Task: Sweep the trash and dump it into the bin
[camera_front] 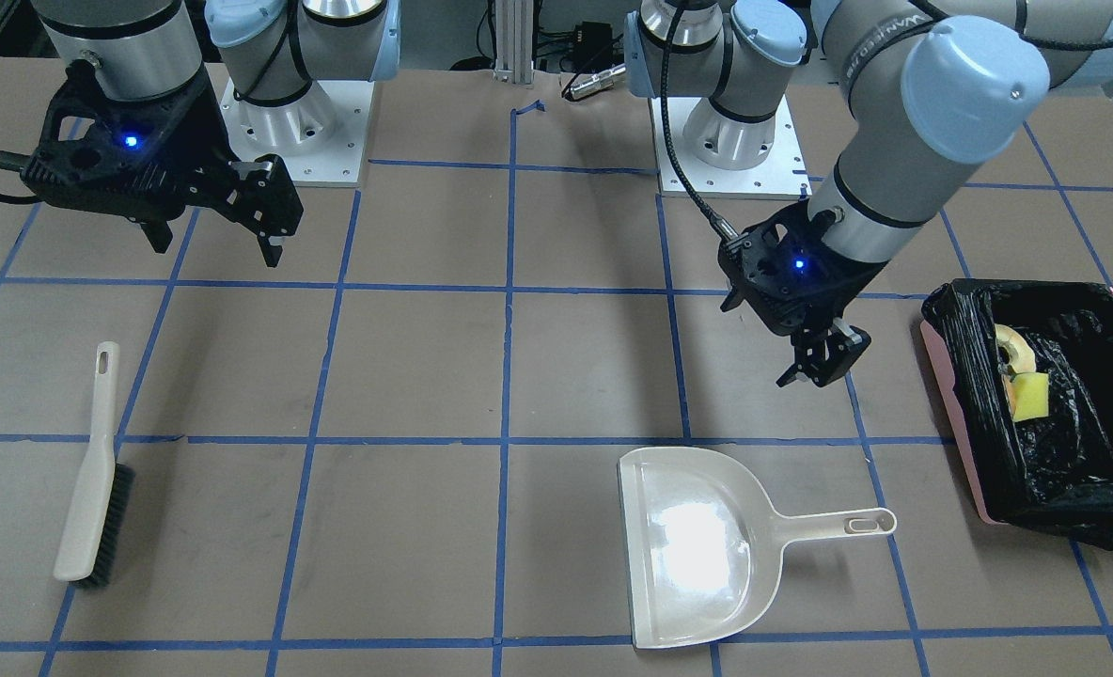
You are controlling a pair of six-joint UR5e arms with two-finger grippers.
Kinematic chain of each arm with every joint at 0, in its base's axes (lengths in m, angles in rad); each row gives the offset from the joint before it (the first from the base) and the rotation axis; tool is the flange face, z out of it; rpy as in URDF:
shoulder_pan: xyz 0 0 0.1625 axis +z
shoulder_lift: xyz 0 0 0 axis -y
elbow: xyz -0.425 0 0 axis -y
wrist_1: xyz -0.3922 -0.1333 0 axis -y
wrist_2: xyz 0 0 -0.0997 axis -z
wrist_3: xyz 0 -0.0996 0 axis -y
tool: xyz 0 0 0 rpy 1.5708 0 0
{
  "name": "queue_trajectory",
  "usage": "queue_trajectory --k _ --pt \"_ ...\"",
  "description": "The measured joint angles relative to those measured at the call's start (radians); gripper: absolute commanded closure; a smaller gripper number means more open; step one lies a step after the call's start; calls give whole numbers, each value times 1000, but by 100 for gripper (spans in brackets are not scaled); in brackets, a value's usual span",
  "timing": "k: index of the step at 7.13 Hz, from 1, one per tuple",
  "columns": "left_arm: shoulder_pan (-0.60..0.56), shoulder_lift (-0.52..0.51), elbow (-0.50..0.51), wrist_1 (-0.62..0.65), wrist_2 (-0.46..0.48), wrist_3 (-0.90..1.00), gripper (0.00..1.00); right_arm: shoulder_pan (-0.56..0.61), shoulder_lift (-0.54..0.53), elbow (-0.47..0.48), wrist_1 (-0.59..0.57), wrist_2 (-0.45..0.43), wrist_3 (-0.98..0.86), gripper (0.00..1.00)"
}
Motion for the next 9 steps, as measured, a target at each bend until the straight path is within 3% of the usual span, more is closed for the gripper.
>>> queue_trajectory --k 3,6,9 --pt "1 88 -11 -100 21 -344 0 0 5 38 -9 0 1 0" --pt "96 122 -16 -114 37 -475 0 0 4 42 1 -9 -1 0" --pt "102 133 -7 -115 112 -832 0 -2 4 44 4 -11 -3 0"
